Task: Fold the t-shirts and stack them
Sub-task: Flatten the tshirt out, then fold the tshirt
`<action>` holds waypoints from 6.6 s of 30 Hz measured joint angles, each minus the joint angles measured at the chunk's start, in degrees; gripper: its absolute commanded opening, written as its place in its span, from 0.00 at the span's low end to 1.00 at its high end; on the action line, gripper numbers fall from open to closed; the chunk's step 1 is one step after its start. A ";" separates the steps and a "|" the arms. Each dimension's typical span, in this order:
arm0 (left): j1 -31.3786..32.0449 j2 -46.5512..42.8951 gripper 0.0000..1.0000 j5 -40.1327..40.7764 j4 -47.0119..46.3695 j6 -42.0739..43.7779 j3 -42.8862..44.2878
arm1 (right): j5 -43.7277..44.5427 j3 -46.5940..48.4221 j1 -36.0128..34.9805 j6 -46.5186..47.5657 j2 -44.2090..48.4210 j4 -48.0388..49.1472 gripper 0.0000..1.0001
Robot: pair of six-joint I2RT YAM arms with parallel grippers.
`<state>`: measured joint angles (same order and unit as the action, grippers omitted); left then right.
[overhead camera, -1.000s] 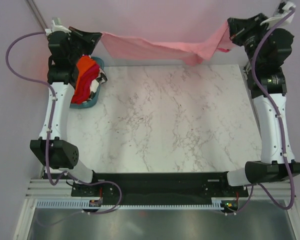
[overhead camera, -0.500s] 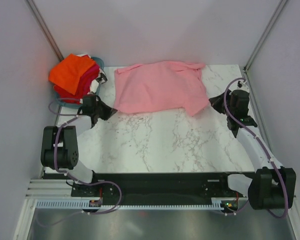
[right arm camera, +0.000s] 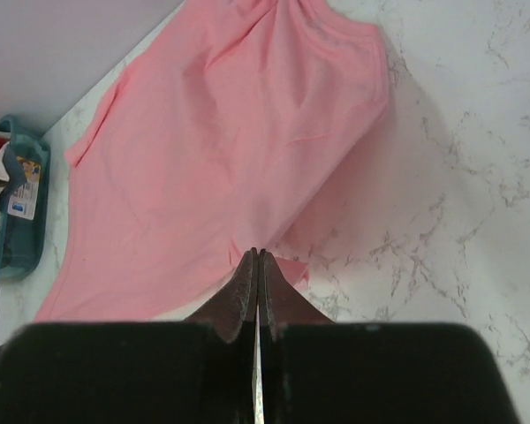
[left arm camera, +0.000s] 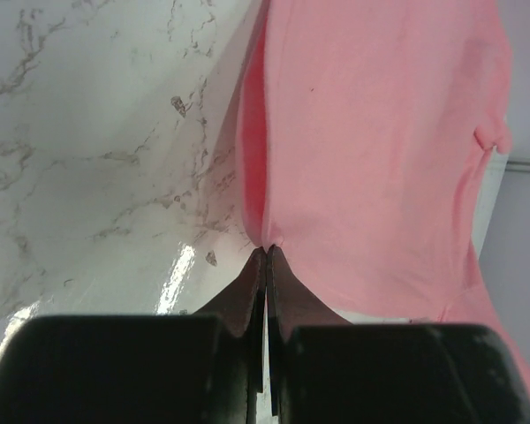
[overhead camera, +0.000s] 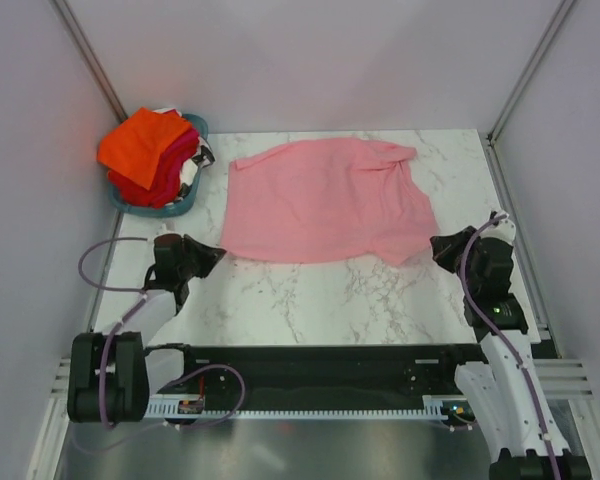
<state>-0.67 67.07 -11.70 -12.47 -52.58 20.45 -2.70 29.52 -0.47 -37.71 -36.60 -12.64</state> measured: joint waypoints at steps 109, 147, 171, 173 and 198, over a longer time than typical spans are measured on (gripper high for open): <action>-0.76 7.89 0.52 6.12 -6.58 -11.67 -1.25 | 15.58 3.32 0.02 -15.10 -44.78 19.39 0.57; -0.22 25.40 0.02 9.31 -7.15 -15.39 11.65 | 16.26 8.76 1.77 -16.48 -53.51 22.95 0.00; 0.04 4.28 0.02 10.60 15.85 -13.31 27.36 | 17.90 23.12 1.77 -12.24 -34.77 5.14 0.00; 0.04 0.74 0.02 10.58 18.12 -13.31 28.85 | 18.10 24.33 1.77 -11.78 -30.91 3.10 0.00; 0.04 -9.92 0.02 13.14 36.13 -10.91 53.57 | 18.99 45.40 1.84 -7.76 -20.20 -7.30 0.00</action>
<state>-0.62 57.14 1.43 23.66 -63.48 74.02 16.29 74.91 1.37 -45.47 -56.80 -19.94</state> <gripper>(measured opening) 0.033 0.022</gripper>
